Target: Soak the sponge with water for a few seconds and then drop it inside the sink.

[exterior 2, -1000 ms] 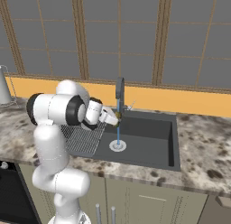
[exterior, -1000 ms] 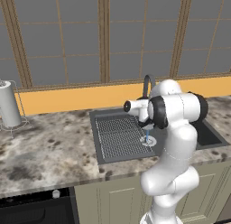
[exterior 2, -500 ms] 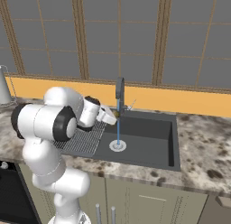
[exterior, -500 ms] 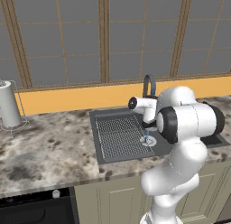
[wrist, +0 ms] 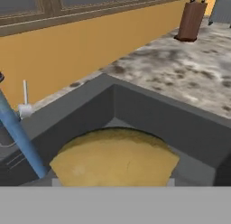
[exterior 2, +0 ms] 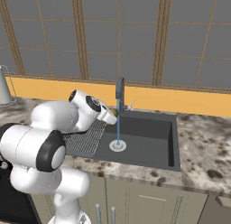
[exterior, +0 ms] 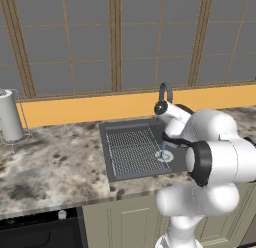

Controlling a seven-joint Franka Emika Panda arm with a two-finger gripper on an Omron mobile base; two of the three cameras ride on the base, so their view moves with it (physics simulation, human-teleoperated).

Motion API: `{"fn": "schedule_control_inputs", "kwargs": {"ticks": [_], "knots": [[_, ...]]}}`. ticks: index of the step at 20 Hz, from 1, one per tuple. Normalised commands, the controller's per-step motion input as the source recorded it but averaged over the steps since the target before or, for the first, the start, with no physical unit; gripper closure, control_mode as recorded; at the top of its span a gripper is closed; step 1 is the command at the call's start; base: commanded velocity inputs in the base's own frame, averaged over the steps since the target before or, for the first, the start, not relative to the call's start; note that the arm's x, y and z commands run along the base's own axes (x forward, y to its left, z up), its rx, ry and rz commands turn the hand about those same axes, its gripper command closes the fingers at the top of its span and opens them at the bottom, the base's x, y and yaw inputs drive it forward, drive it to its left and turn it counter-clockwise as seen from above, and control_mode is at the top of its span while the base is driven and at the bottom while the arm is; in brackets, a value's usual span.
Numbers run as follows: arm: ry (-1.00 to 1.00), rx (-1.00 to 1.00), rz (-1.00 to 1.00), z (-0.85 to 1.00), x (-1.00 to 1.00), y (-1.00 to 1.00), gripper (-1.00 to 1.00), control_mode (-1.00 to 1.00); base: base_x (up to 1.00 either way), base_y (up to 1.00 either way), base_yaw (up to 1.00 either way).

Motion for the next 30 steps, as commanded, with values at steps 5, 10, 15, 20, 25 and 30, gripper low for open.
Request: {"fn": "schedule_control_inputs", "kwargs": {"ticks": [5, 10, 15, 20, 25, 30], "knots": [[0.0, 0.01, 0.14, 0.32, -0.47, 0.08, 1.0, -1.0, 0.0, 0.0, 0.0], [0.0, 0.0, 0.18, 0.32, -0.4, 0.02, 1.0, -1.0, 0.0, 0.0, 0.0], [0.0, 0.02, 0.23, 0.34, -0.51, 0.0, 1.0, -1.0, 0.0, 0.0, 0.0], [0.08, 0.1, 0.26, 0.09, -0.61, 0.0, 1.0, -1.0, 0.0, 0.0, 0.0], [0.22, 0.1, 0.24, 0.07, -0.3, -0.18, 1.0, -1.0, 0.0, 0.0, 0.0], [0.23, 0.04, 0.17, 0.17, 0.0, -0.33, 1.0, -1.0, 0.0, 0.0, 0.0]]}}
